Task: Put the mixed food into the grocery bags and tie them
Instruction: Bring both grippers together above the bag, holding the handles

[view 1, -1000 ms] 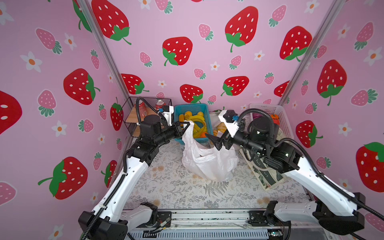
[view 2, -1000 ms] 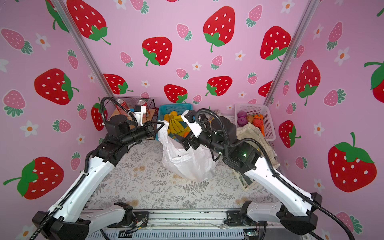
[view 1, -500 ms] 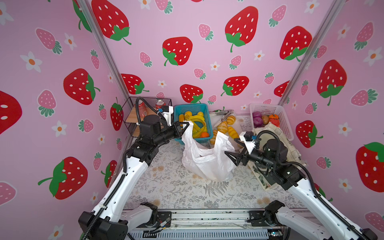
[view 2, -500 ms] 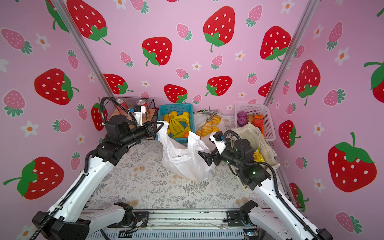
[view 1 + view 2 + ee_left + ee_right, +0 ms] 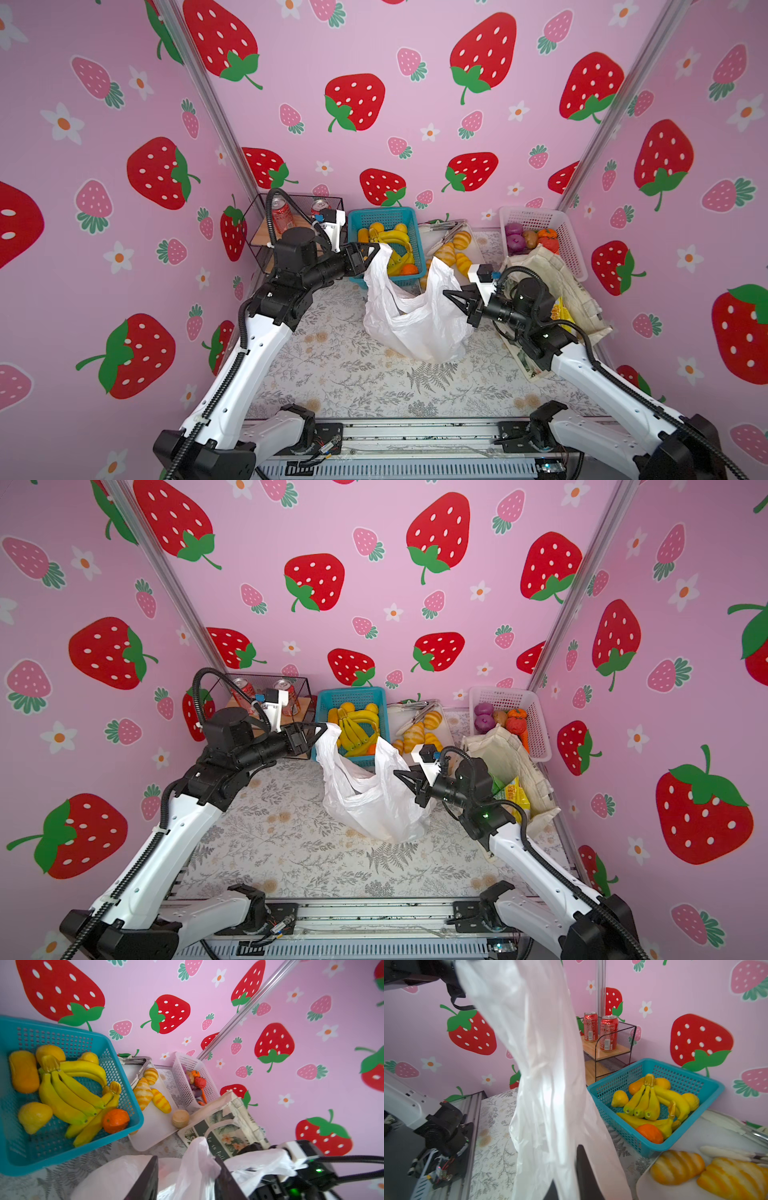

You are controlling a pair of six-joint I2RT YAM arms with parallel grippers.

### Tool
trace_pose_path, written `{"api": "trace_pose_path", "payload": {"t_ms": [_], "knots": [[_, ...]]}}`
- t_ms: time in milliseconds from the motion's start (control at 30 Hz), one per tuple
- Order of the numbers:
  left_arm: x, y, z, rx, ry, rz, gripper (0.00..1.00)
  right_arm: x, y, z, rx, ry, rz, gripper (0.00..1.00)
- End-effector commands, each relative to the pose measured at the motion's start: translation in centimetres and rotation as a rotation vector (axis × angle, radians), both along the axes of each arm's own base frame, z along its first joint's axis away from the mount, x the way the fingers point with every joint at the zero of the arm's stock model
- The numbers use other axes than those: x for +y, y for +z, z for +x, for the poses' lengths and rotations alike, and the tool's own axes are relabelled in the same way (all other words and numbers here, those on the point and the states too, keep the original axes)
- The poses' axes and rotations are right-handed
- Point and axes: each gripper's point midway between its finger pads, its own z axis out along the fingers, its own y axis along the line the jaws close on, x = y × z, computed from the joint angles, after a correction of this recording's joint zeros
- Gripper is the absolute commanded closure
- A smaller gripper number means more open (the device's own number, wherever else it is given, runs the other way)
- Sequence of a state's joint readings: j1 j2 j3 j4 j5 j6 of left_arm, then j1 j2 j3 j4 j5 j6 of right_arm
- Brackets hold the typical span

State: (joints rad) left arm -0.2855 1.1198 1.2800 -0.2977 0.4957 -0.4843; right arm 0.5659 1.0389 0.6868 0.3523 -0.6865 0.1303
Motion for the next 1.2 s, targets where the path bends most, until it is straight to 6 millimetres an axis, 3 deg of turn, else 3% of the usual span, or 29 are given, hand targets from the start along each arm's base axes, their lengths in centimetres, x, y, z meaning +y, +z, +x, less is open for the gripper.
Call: {"api": "trace_pose_path", "payload": {"t_ms": [0, 133, 333, 467, 567, 867, 1167], "knots": [[0.8, 4.9, -3.0, -0.24, -0.034, 0.08, 0.46, 0.6, 1.9, -1.0, -0.036, 0.121, 0.033, 0.94], [0.5, 6.8, -6.1, -0.425, -0.125, 0.149, 0.39, 1.3, 2.6, -1.5, -0.034, 0.209, 0.04, 0.97], [-1.5, 8.9, -11.0, -0.613, -0.358, 0.175, 0.36, 2.7, 4.0, -1.3, -0.039, 0.322, 0.041, 0.97], [-3.6, 8.5, -13.1, -0.647, -0.519, 0.19, 0.36, 3.2, 4.5, -1.6, -0.039, 0.396, 0.043, 0.97], [-4.9, 7.2, -13.0, -0.649, -0.583, 0.267, 0.34, 3.6, 4.3, -1.8, -0.031, 0.446, 0.026, 0.97], [-7.4, 5.4, -9.6, -0.6, -0.682, 0.392, 0.27, 3.8, 3.5, -1.8, -0.023, 0.478, 0.002, 0.97], [-10.9, 3.8, -8.8, -0.555, -0.811, 0.41, 0.26, 3.8, 3.1, -1.6, -0.018, 0.458, -0.014, 0.97]]}}
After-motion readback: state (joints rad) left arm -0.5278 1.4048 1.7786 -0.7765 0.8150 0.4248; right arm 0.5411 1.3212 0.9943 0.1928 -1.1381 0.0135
